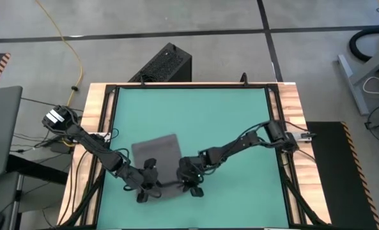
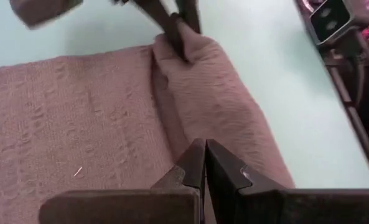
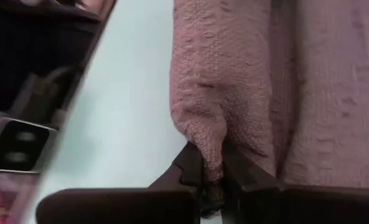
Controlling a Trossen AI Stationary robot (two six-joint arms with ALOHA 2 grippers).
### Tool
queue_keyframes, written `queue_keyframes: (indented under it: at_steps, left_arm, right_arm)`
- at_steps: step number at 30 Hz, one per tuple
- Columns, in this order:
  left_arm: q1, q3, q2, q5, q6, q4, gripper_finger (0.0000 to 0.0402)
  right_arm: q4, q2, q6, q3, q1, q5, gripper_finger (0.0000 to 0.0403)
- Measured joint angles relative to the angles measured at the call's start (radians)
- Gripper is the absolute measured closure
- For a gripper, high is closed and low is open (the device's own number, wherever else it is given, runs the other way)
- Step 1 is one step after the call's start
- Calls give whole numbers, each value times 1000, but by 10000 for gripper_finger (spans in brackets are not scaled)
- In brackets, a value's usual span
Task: Roll towel
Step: Roll the gray towel
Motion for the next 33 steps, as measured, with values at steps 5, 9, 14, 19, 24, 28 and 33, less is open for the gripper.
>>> queue_keyframes:
  at_steps: [5, 9, 14, 19, 24, 28, 33]
  left_arm:
    - [0, 0, 0, 0, 21, 27, 402]
    - [0, 0, 0, -1, 29, 22, 402]
    - [0, 0, 0, -10, 34, 24, 402]
    - [1, 1, 4, -28, 81, 90, 402]
    - [26, 1, 81, -13, 86, 107, 401]
    - [29, 3, 182, 55, 45, 161, 401]
    - [28, 3, 223, 72, -27, 132, 401]
  right_arm:
    - [15, 1, 169, -1, -51, -166, 361]
    - [-4, 2, 331, -1, -94, -257, 361]
    - [-67, 1, 462, -1, -127, -250, 361]
    - [-86, -1, 524, 0, -130, -204, 361]
    - [-86, -1, 531, 0, -134, -201, 361]
    - [-78, -1, 499, 0, -134, -193, 358]
    - [-58, -1, 471, 0, -132, -179, 326]
